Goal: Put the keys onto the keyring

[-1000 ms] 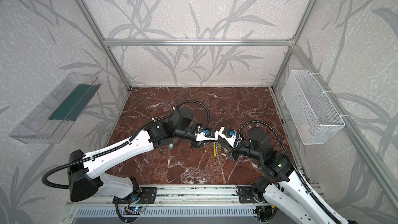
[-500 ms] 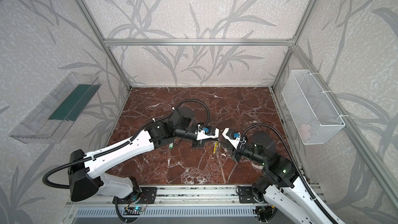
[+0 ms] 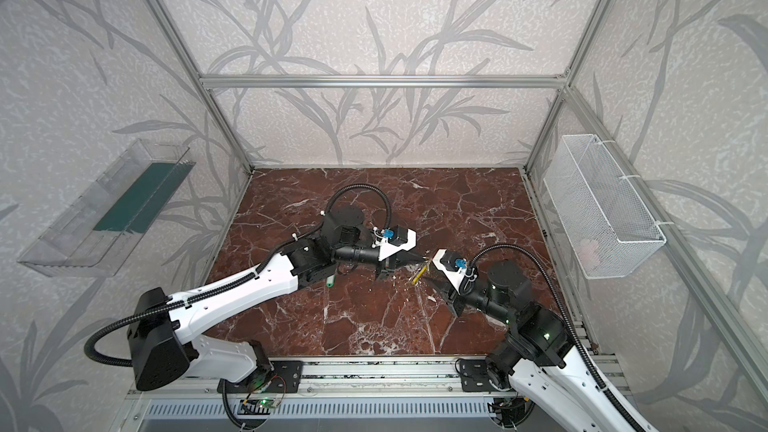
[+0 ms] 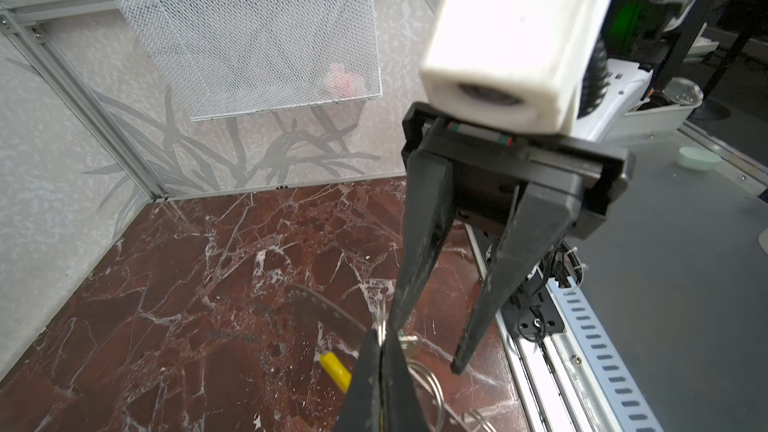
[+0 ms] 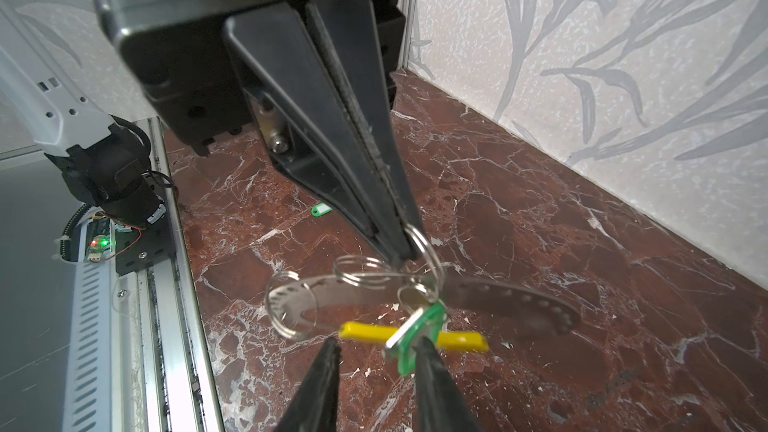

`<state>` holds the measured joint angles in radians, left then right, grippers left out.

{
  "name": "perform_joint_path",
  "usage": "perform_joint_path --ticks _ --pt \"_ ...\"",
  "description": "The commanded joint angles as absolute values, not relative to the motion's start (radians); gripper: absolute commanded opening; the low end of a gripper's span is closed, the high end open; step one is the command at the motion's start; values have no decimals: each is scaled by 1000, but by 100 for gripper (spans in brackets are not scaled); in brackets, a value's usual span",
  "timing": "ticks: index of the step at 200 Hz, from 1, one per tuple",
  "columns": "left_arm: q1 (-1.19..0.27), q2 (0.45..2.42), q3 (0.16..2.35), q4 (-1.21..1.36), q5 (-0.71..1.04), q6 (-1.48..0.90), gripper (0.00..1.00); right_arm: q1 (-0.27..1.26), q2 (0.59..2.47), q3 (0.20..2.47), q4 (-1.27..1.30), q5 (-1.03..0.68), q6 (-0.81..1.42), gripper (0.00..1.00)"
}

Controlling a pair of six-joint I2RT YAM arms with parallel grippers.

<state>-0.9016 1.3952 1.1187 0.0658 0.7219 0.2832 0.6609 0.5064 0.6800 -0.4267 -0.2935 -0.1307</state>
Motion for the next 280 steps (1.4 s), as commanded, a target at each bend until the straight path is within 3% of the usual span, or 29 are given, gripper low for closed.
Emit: perform_joint_path --ticks 1,29,113,186,201,229,280 --pt "-899 1365 1103 181 751 217 0 661 514 669 -347 -296 -115 33" --pt "-899 1364 1092 211 755 194 0 661 519 671 -341 -243 -141 32" --pt "-890 1382 1059 373 803 54 0 660 497 653 -294 -190 -178 13" --pt "-881 1400 1027 494 816 -40 0 661 436 619 -226 -169 -185 14" --pt "-881 1404 1029 497 825 -44 0 661 437 620 -223 -177 -190 12" --pt "-881 1407 1030 503 836 -49 0 660 436 617 -210 -200 -194 0" --pt "-879 1418 1019 574 860 -81 0 661 480 620 -211 -294 -183 0"
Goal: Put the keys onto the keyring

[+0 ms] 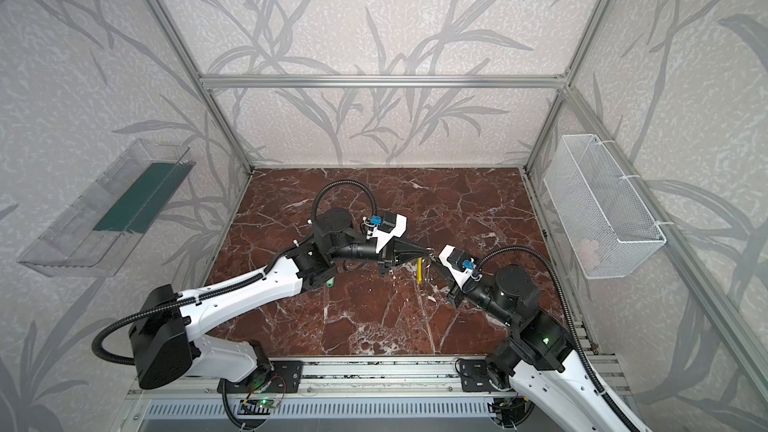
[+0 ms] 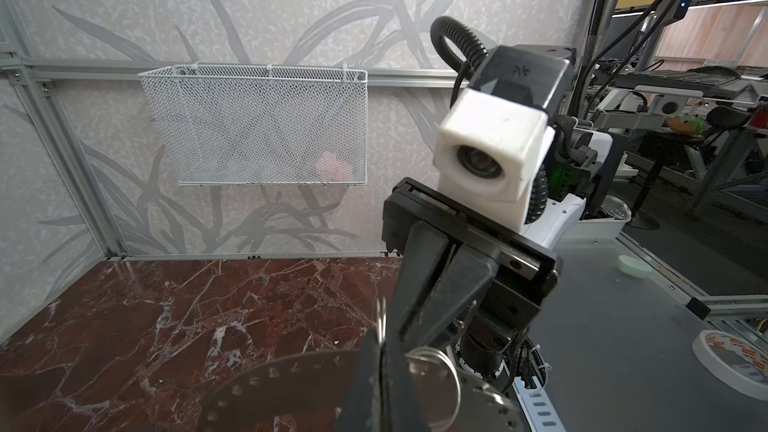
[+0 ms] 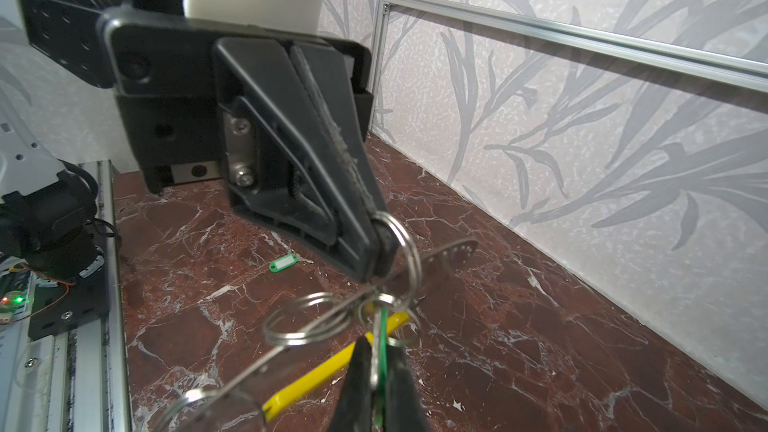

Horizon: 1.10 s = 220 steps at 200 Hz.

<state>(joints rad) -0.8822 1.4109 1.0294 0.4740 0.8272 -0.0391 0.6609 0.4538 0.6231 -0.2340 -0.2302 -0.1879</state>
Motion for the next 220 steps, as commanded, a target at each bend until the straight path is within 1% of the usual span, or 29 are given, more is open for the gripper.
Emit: perform_joint_path --ticks 1,32,58,74,95,118,145,220 --pt "-879 1418 1019 576 860 -81 0 661 481 621 -211 -296 -184 0" --pt "-879 1419 1010 603 870 -90 0 661 509 632 -210 -327 -183 0" --pt "-879 1410 1004 591 873 -75 0 661 511 648 -232 -320 -194 0" --pt "-877 1396 1011 521 877 -22 0 660 498 662 -271 -288 -212 0" --pt "-876 1369 1037 361 870 93 0 660 468 688 -335 -244 -237 0" --pt "-873 1353 1064 224 856 186 0 660 445 715 -385 -236 -251 0" --pt "-868 1350 1076 185 848 216 0 660 437 724 -402 -253 -247 0" --pt "-867 1329 1094 58 806 312 0 660 458 766 -461 -227 -280 0"
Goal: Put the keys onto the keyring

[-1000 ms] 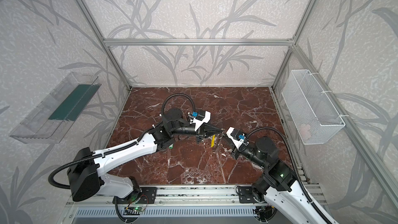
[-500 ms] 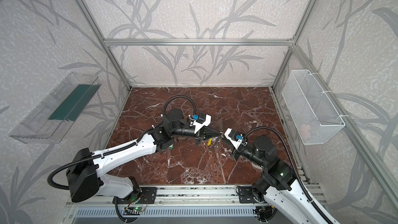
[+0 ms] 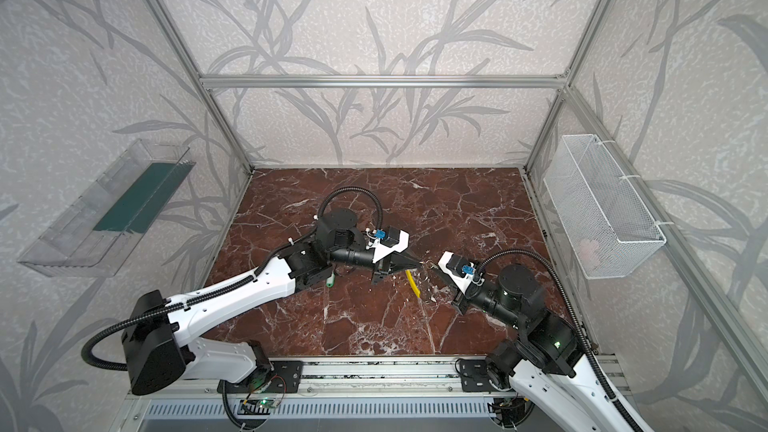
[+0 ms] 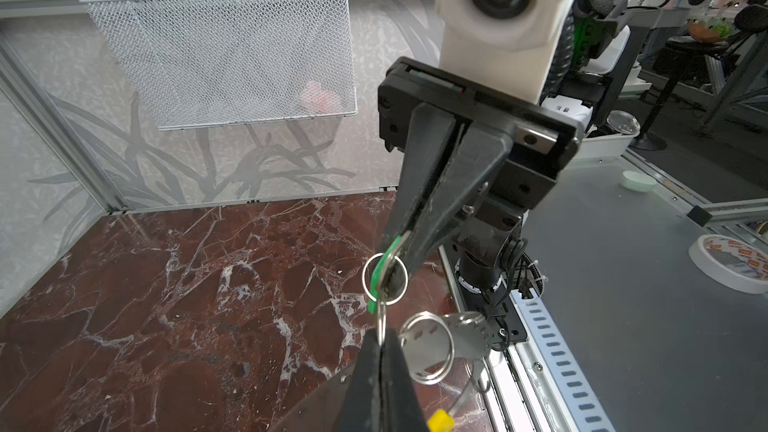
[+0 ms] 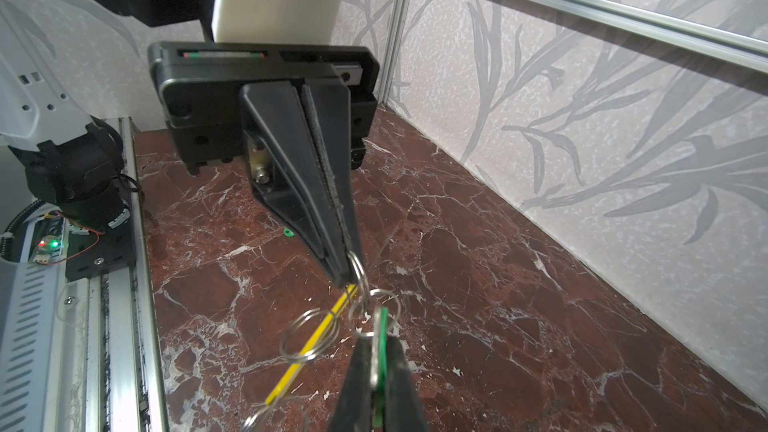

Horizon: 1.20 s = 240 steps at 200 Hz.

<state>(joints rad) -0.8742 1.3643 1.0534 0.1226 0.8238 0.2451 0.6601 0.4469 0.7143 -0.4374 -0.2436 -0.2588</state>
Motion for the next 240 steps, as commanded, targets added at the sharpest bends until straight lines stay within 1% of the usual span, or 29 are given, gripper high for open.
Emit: perform_joint_path --ticks 1,28,80,84,98,111,121,130,153,172,209,240 --pt "-867 1328 1094 56 806 314 0 660 459 767 -462 -227 -281 0" --pt "-867 1336 1094 32 806 327 0 660 499 791 -493 -227 -300 0" --pt "-851 1354 1045 89 808 284 0 660 590 835 -538 -230 -332 0" --pt "-846 1355 1039 97 807 275 3 660 597 840 -545 -227 -335 0" --pt "-816 1353 1004 156 810 221 21 660 637 855 -573 -222 -354 0" --pt "-775 1348 960 221 810 165 33 661 681 867 -602 -218 -369 0" --pt "-744 1335 924 261 802 131 39 660 724 870 -618 -215 -378 0" --pt "-717 1321 892 284 792 108 41 660 764 870 -623 -213 -388 0" --pt "-659 1271 811 311 745 86 43 660 885 869 -601 -218 -406 0" --pt "-623 1224 759 312 665 87 43 660 1005 890 -558 -227 -404 0" --pt "-568 1131 695 300 447 82 43 662 1266 975 -439 -229 -431 0" --pt "-549 1096 673 290 258 76 43 661 1400 1044 -319 -216 -485 0"
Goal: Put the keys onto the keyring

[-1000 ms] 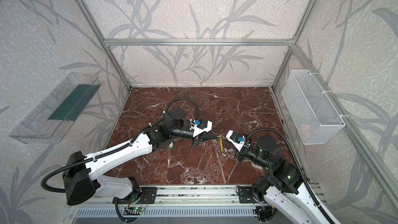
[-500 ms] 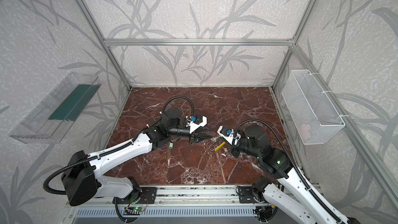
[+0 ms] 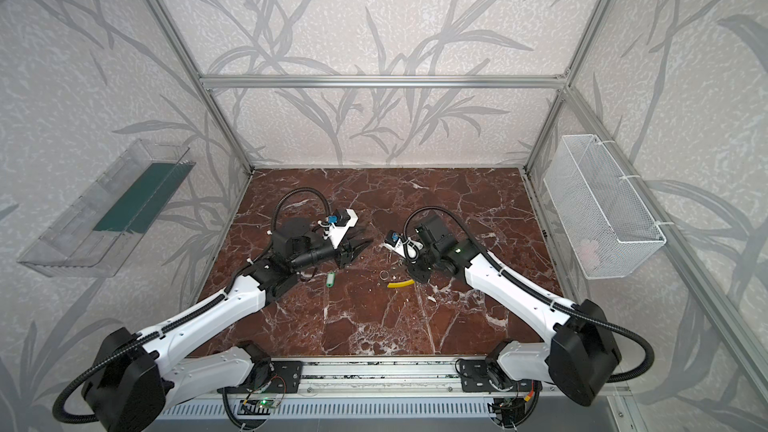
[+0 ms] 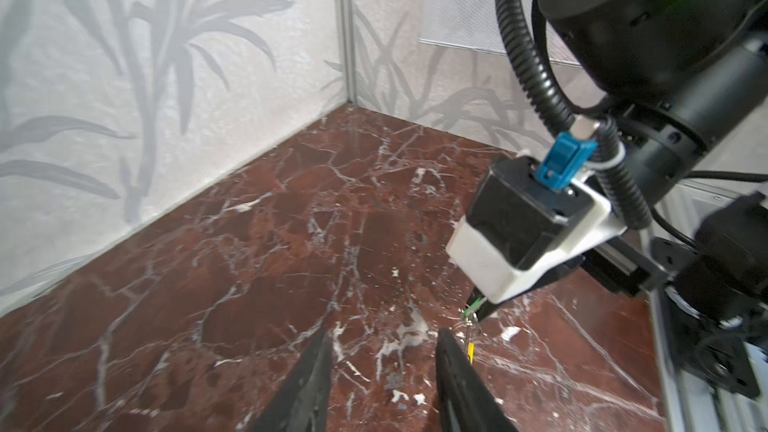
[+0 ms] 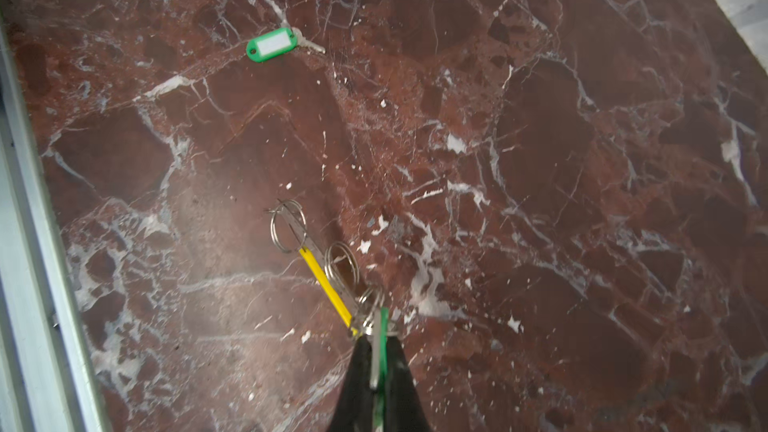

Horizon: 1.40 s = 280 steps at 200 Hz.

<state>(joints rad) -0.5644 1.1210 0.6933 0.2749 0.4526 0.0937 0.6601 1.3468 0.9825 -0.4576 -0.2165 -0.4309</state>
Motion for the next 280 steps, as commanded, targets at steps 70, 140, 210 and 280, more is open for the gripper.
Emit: perform_joint_path --ticks 70,140,210,280 --pt "-543 1098 675 238 140 78 43 669 1481 952 -297 -238 -443 0" --pt "-545 1129 682 206 181 68 43 673 1394 792 -372 -188 -347 0" --pt "-551 1152 683 157 219 67 43 673 1435 779 -473 -133 -332 17" --pt "-551 1187 697 93 261 133 44 673 1273 809 -488 -98 -227 41"
